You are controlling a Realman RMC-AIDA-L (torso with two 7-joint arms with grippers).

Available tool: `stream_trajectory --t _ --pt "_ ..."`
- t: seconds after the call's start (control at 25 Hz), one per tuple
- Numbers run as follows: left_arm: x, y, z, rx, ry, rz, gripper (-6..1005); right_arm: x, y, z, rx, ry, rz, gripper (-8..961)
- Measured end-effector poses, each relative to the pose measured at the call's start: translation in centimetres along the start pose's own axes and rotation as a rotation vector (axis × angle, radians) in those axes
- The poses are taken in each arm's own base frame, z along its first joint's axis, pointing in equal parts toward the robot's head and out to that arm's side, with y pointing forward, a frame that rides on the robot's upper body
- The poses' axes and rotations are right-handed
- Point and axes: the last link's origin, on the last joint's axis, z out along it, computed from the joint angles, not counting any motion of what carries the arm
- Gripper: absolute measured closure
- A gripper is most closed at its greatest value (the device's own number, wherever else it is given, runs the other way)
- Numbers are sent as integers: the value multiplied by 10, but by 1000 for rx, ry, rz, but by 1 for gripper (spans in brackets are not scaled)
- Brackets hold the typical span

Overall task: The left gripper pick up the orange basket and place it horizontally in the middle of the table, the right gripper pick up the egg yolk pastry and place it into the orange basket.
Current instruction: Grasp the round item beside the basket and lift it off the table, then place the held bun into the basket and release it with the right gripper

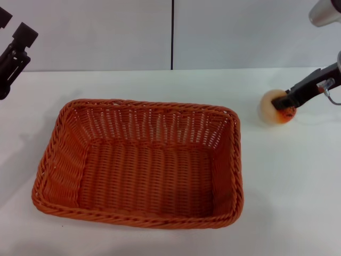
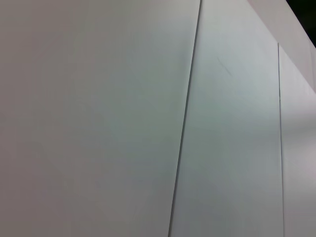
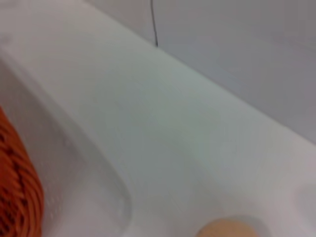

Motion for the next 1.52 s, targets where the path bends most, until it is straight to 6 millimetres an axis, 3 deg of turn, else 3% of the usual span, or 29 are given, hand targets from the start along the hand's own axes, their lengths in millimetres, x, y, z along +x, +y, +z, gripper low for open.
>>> stream_trajectory --t 0.4,0.6,0.72,0.88,0.92,1.08,1.12,1.16,1.32,1.52 --pt "-4 2 2 3 10 28 243 -7 1 -15 -75 -204 75 733" --pt "-5 3 6 -7 10 41 242 -10 3 -38 -141 -474 109 786" --pt "-6 3 7 -12 7 40 242 -10 10 -60 -249 -764 122 812" --pt "-6 3 8 -13 7 40 242 -9 20 -67 -352 -879 96 835" --pt "-6 3 8 -13 5 42 242 -10 31 -68 -436 -909 61 839" --pt "-6 2 8 -8 2 43 243 -17 48 -66 -553 -910 -4 853" --pt "-6 2 8 -7 0 47 243 -22 64 -63 -630 -890 -85 856" --pt "-6 2 8 -7 0 47 243 -22 64 -63 -630 -890 -85 860" --pt "-7 1 8 -1 0 52 242 -30 98 -46 -732 -798 -220 874" --pt "-8 2 8 1 1 47 242 -29 106 -38 -742 -759 -238 808"
